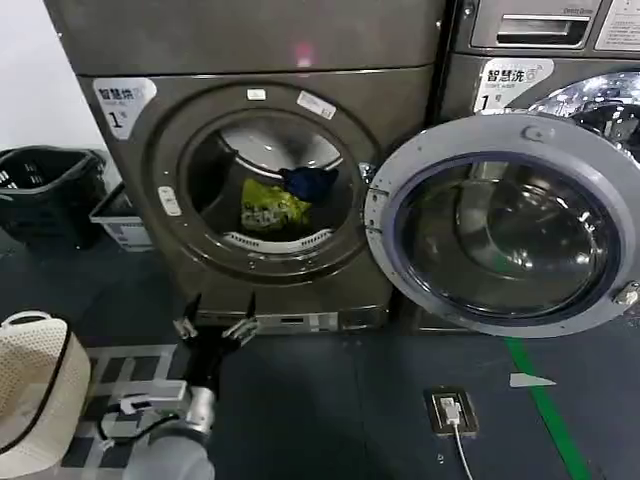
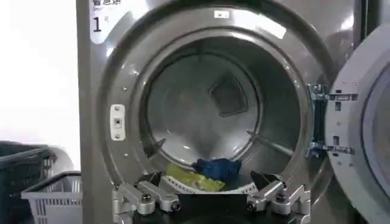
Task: Grasp the clothes from the dryer.
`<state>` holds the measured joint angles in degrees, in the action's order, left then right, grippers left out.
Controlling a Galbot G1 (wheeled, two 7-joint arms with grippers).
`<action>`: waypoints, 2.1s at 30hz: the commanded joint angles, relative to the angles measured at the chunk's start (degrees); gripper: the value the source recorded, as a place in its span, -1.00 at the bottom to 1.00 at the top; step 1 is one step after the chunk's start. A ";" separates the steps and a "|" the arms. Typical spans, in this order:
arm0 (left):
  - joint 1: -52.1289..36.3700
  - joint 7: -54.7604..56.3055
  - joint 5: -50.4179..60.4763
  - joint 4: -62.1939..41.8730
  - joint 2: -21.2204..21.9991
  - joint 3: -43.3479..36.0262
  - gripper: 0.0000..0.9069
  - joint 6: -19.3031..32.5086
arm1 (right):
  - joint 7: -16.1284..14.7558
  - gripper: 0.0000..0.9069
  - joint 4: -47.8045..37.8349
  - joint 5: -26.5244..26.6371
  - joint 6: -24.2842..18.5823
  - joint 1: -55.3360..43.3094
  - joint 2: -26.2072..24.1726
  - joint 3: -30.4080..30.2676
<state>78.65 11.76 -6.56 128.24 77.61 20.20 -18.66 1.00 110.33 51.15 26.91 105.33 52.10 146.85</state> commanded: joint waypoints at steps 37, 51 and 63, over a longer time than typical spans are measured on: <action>-0.64 -1.08 0.02 0.24 -0.56 0.79 1.00 0.19 | -1.81 1.00 0.87 2.53 -12.45 -0.16 1.82 -2.40; -0.95 -1.22 -0.73 -0.18 -0.19 0.69 1.00 0.14 | -2.00 1.00 1.60 3.89 -12.52 -0.05 1.74 -2.50; -1.80 -1.30 -0.73 -0.87 -0.24 0.47 1.00 -0.11 | -2.04 1.00 1.51 4.25 -12.44 0.02 2.07 -1.93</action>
<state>76.86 10.48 -7.26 127.35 77.40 20.72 -18.73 -1.07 111.82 55.33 14.55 105.37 54.23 144.99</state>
